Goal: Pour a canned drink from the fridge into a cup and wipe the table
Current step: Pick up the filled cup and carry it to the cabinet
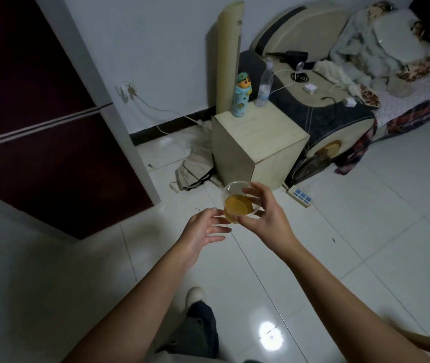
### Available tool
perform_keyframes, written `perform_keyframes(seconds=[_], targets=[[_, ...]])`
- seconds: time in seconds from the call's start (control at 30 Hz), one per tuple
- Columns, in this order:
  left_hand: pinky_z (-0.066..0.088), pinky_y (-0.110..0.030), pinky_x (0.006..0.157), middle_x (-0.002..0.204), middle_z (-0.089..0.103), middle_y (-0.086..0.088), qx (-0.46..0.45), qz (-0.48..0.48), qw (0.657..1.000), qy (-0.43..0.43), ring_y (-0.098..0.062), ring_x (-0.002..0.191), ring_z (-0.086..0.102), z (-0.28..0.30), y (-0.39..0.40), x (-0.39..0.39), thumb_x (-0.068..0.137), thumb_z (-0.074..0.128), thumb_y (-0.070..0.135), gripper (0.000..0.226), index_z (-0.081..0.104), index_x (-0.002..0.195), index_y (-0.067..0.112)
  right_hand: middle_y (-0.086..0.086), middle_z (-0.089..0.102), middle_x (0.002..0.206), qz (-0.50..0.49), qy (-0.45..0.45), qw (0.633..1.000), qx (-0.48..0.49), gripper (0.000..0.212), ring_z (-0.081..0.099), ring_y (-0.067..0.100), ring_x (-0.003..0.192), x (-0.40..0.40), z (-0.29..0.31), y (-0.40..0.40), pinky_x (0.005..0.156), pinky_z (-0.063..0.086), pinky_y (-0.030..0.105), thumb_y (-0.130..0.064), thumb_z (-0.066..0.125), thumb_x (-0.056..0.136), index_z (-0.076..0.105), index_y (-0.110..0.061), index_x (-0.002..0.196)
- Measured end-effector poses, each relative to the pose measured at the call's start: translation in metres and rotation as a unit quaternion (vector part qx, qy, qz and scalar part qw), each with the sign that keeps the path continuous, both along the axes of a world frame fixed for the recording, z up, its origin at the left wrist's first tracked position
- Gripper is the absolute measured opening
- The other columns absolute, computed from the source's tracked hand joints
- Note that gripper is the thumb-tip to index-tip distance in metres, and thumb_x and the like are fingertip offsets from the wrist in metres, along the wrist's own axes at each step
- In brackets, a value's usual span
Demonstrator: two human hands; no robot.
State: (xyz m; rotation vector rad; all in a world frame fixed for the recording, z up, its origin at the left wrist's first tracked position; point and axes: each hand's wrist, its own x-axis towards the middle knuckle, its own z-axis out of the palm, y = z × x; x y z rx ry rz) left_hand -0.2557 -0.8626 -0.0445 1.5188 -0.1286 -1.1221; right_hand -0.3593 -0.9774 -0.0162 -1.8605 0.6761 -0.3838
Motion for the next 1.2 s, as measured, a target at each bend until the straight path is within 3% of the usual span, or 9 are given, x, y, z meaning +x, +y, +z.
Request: perform_keyframes(seconds=[0.13,0.43,0.6,0.73,1.03,1.2], targets=[[0.052,-0.039,0.085,0.095,0.069,-0.013,0.001,-0.028,1.0,-0.01,-0.026,0.087,0.067,0.011,-0.043,0.062,0.095,0.038,0.024,0.027,0.06,0.098,0.01,-0.02,0.052,0.111,-0.036,-0.022,0.999,-0.001,0.068,0.051,-0.016,0.098,0.053,0.007,-0.033,0.077,0.041,0.003,-0.024,0.079,0.069,0.038,-0.027,0.123],[0.052,-0.036,0.082,0.098,0.068,-0.013,-0.014,-0.089,0.996,-0.011,-0.025,0.087,0.066,0.009,-0.142,0.147,0.096,0.038,0.026,0.027,0.062,0.095,0.013,-0.006,0.053,0.123,-0.091,-0.025,0.995,-0.013,0.075,0.052,0.005,0.109,0.132,-0.003,-0.125,0.08,0.042,0.004,-0.025,0.079,0.069,0.037,-0.019,0.131],[0.052,-0.034,0.081,0.099,0.067,-0.013,-0.006,-0.114,0.993,-0.018,-0.024,0.089,0.065,-0.005,-0.209,0.186,0.098,0.033,0.029,0.031,0.059,0.1,0.011,-0.006,0.052,0.123,-0.099,-0.024,0.995,-0.004,0.075,0.052,0.008,0.112,0.168,-0.015,-0.187,0.089,0.045,0.018,-0.024,0.078,0.069,0.037,-0.017,0.132],[0.052,-0.034,0.081,0.089,0.065,-0.009,-0.002,-0.112,0.994,-0.016,-0.02,0.082,0.064,-0.013,-0.275,0.217,0.099,0.032,0.029,0.03,0.058,0.091,0.016,-0.006,0.052,0.122,-0.105,-0.023,0.994,0.001,0.074,0.051,0.002,0.108,0.197,-0.027,-0.249,0.081,0.041,0.004,-0.02,0.079,0.07,0.037,-0.017,0.13],[0.051,-0.033,0.083,0.094,0.067,-0.006,0.023,-0.13,0.991,0.019,-0.019,0.087,0.065,-0.033,-0.405,0.266,0.1,0.028,0.032,0.033,0.058,0.095,0.019,-0.008,0.052,0.121,-0.129,-0.001,0.991,0.021,0.074,0.05,0.003,0.11,0.244,-0.049,-0.379,0.081,0.04,0.003,-0.019,0.079,0.069,0.037,-0.019,0.129],[0.05,-0.032,0.079,0.087,0.067,-0.004,0.039,-0.126,0.991,0.029,-0.018,0.082,0.065,-0.053,-0.457,0.285,0.099,0.03,0.029,0.031,0.058,0.09,0.019,-0.005,0.051,0.124,-0.143,0.015,0.989,0.03,0.075,0.049,0.005,0.113,0.262,-0.073,-0.427,0.088,0.045,0.015,-0.019,0.08,0.068,0.039,-0.019,0.13]])
